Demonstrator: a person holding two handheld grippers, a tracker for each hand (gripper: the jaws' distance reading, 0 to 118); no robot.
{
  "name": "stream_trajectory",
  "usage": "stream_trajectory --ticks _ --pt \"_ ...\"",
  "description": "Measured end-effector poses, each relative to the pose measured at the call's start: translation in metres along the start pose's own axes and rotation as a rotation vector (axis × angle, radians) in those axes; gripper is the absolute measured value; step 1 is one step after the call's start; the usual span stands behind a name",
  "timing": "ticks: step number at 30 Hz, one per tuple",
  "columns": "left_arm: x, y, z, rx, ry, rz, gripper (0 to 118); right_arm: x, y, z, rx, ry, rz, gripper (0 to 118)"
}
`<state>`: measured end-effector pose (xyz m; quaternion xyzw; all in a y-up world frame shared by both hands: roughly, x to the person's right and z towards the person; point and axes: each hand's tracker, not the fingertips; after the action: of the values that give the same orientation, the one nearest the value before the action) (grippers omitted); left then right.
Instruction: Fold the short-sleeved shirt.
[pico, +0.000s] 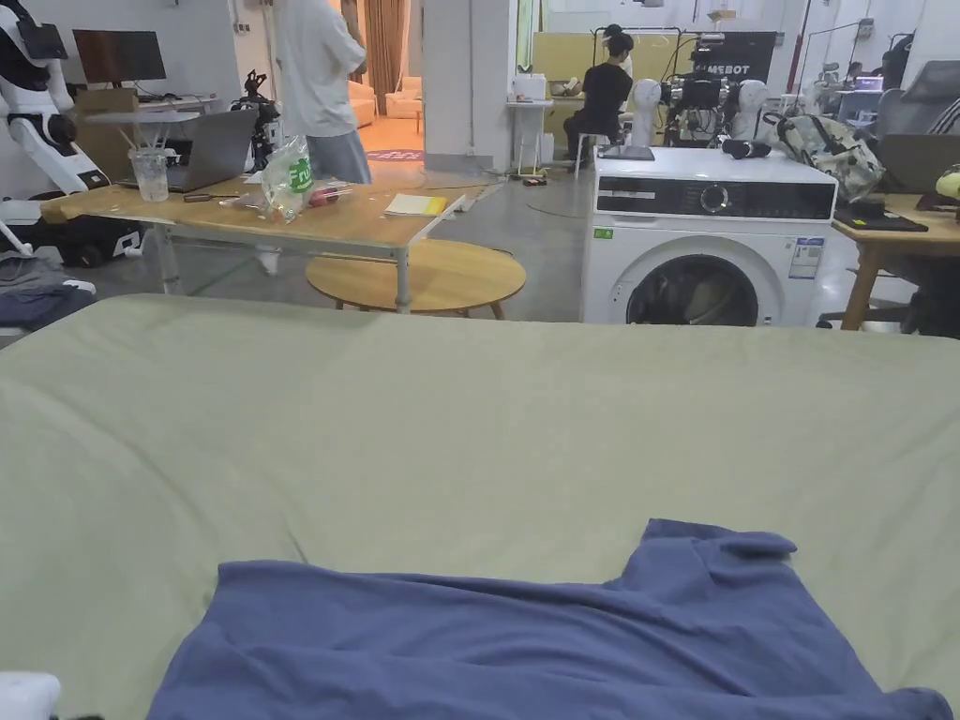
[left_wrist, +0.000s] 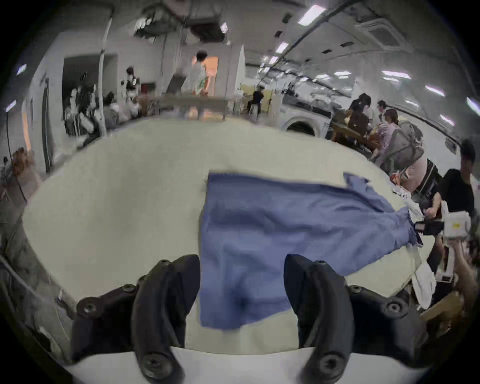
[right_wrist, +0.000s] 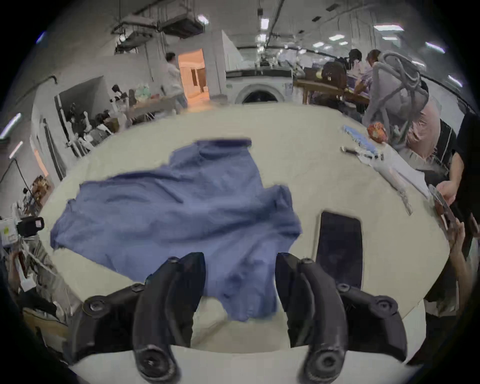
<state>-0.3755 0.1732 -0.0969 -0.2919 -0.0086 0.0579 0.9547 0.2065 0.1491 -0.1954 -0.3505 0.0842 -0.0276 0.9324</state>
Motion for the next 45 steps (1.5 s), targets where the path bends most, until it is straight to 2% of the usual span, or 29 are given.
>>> stream_trajectory --ticks 5,6,7,8,9,10,12,14,15,19,20,22,23,27,29,31,33,34,35,37,38,39,40,45 --pt "0.044 0.041 0.01 0.193 -0.01 -0.066 67 -0.039 0.028 0.009 0.113 0.123 0.009 57" --pt "0.052 0.046 0.009 0.197 0.002 -0.065 61 -0.047 0.033 0.007 0.126 0.148 0.017 54" --pt "0.051 0.046 0.002 0.197 0.008 -0.061 45 -0.054 0.036 0.004 0.128 0.155 0.031 46" --pt "0.054 0.049 0.0 0.198 -0.001 -0.051 12 -0.061 0.038 0.0 0.133 0.148 0.045 22" --pt "0.056 0.051 -0.003 0.198 -0.059 -0.013 0 -0.068 0.039 -0.004 0.144 0.146 0.065 3" --pt "0.055 0.051 -0.006 0.195 -0.102 0.016 0 -0.072 0.041 -0.009 0.139 0.139 0.078 0" --pt "0.059 0.052 -0.011 0.186 -0.084 0.037 0 -0.078 0.042 -0.018 0.136 0.154 0.08 0" --pt "0.059 0.058 -0.019 0.123 0.031 -0.035 0 -0.08 0.043 -0.026 0.122 0.174 0.074 0" --pt "0.056 0.061 -0.024 0.113 0.044 -0.049 0 -0.082 0.043 -0.028 0.12 0.177 0.077 0" --pt "0.011 0.091 -0.069 -0.035 -0.015 0.072 0 -0.077 0.044 -0.036 0.106 0.206 0.085 0" --pt "0.002 0.098 -0.086 -0.012 -0.015 0.039 14 -0.074 0.045 -0.038 0.107 0.221 0.076 0" --pt "-0.015 0.111 -0.127 -0.146 0.042 -0.008 69 -0.069 0.047 -0.037 0.099 0.234 0.056 0" --pt "-0.018 0.116 -0.146 -0.17 0.077 -0.018 69 -0.064 0.047 -0.037 0.093 0.24 0.051 0" --pt "-0.04 0.124 -0.212 -0.307 0.083 0.074 68 -0.043 0.045 -0.034 0.081 0.221 0.044 0" --pt "-0.05 0.12 -0.242 -0.376 0.085 0.124 64 -0.031 0.045 -0.034 0.065 0.185 0.031 0" --pt "-0.058 0.114 -0.261 -0.411 0.159 0.141 43 -0.019 0.046 -0.035 0.049 0.165 0.018 0" --pt "-0.056 0.11 -0.266 -0.402 0.157 0.164 33 -0.007 0.051 -0.038 0.033 0.162 0.013 0" --pt "-0.05 0.114 -0.264 -0.397 0.157 0.124 22 -0.002 0.058 -0.043 0.016 0.165 0.026 0" --pt "-0.045 0.117 -0.263 -0.41 0.157 0.053 0 0.002 0.066 -0.048 0.012 0.154 0.037 0" --pt "-0.035 0.118 -0.271 -0.45 0.128 0.006 0 0.011 0.092 -0.065 -0.019 0.137 0.039 0" --pt "-0.031 0.117 -0.273 -0.458 0.186 -0.029 0 0.013 0.105 -0.076 -0.052 0.13 0.032 14" --pt "-0.025 0.116 -0.272 -0.467 0.178 -0.046 0 0.017 0.118 -0.089 -0.055 0.124 0.026 34" --pt "-0.024 0.116 -0.275 -0.484 0.177 -0.034 0 0.021 0.131 -0.105 -0.101 0.108 0.029 48" --pt "-0.028 0.114 -0.268 -0.487 0.153 0.007 0 0.028 0.164 -0.196 -0.317 0.014 0.05 51"
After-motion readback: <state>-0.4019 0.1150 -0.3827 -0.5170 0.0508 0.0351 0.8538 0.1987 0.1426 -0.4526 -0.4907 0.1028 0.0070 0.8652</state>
